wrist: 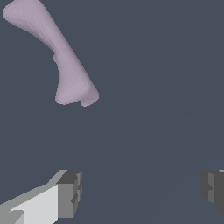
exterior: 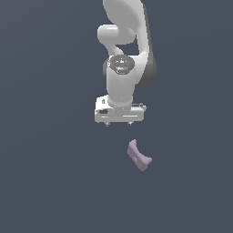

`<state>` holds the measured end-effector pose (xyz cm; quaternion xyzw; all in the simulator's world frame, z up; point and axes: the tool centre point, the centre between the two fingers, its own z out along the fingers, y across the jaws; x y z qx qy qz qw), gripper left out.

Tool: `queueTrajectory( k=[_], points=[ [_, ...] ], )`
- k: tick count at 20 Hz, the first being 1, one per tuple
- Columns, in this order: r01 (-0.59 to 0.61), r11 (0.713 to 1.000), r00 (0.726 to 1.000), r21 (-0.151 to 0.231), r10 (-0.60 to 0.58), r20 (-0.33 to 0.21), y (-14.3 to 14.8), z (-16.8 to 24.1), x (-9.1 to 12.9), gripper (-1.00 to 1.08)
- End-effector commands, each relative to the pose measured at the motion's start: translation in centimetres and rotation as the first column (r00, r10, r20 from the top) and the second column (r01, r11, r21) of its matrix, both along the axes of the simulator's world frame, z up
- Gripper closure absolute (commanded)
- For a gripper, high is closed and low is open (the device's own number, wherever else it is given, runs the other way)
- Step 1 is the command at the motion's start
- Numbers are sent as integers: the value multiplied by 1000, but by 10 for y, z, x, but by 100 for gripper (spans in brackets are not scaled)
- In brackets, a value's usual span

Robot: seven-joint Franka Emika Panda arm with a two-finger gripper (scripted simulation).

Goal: Pick up the object and move it to a goal position.

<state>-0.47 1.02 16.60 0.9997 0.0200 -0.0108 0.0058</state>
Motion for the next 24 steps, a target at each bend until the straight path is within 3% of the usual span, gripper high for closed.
queueTrajectory(
  k=[1,15,24],
  points=[
    [0,1000,1000,0,0,0,0,0,0,-92],
    [-2,1000,1000,3,2,-14,14,-13,-3,-92],
    [-90,996,996,3,90,-10,26,-14,17,-92]
  ],
)
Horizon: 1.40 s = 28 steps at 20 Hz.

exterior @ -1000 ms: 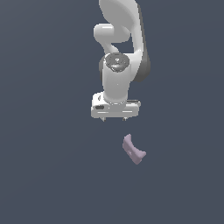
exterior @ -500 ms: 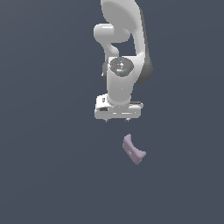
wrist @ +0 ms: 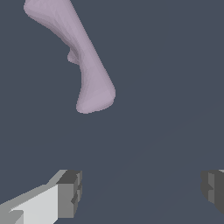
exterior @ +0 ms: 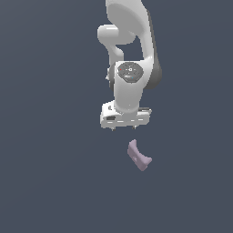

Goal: Pick up the object and move it to a goal position.

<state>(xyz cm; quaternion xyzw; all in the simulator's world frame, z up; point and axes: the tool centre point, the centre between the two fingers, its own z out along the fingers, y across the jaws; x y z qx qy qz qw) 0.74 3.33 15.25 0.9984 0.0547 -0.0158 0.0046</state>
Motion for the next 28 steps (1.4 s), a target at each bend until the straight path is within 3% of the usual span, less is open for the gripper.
queueTrajectory(
  k=[1,7,16,22,28],
  points=[
    [-37,999,999,0,37,2,5,0,8,-92],
    [-163,987,987,2,163,8,23,-1,35,-92],
    [-360,933,933,8,360,22,53,-5,75,-92],
    [-430,903,902,10,430,28,64,-6,90,-92],
    [-457,889,889,11,457,31,68,-7,95,-92]
  ],
)
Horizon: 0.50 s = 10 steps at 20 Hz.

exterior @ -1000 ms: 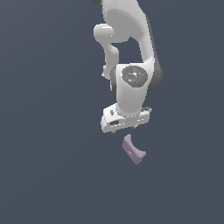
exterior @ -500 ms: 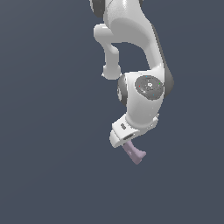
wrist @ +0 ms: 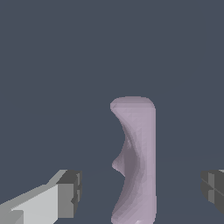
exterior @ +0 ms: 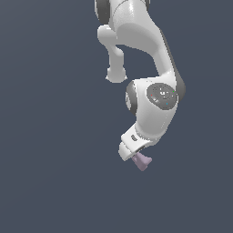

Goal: Pick up the object and move it to a goal position.

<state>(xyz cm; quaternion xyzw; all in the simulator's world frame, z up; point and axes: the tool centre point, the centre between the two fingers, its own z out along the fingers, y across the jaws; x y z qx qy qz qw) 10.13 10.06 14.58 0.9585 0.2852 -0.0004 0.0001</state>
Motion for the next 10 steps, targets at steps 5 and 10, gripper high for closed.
queueTrajectory(
  k=[5,10],
  points=[
    [-3,1000,1000,0,3,0,0,-4,1,-92],
    [-5,1000,1000,0,5,0,1,-27,0,-92]
  ],
)
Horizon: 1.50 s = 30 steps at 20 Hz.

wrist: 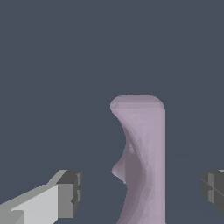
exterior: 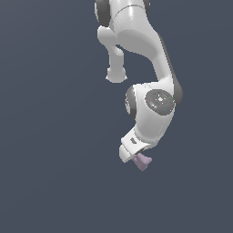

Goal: Pick up the object and move it to a goal position.

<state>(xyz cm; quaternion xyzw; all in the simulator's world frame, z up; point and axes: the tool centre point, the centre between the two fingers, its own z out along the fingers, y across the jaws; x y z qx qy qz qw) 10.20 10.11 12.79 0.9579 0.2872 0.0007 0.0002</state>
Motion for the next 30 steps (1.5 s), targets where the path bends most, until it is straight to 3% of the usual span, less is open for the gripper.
queueTrajectory(
  k=[1,12,13,30],
  points=[
    [-1,1000,1000,0,1,-2,0,-15,-1,-92],
    [-2,1000,1000,0,2,-2,0,-32,0,-92],
    [-2,1000,1000,0,2,-2,0,-32,0,108],
    [-2,1000,1000,0,2,-2,9,-17,3,108]
  ],
)
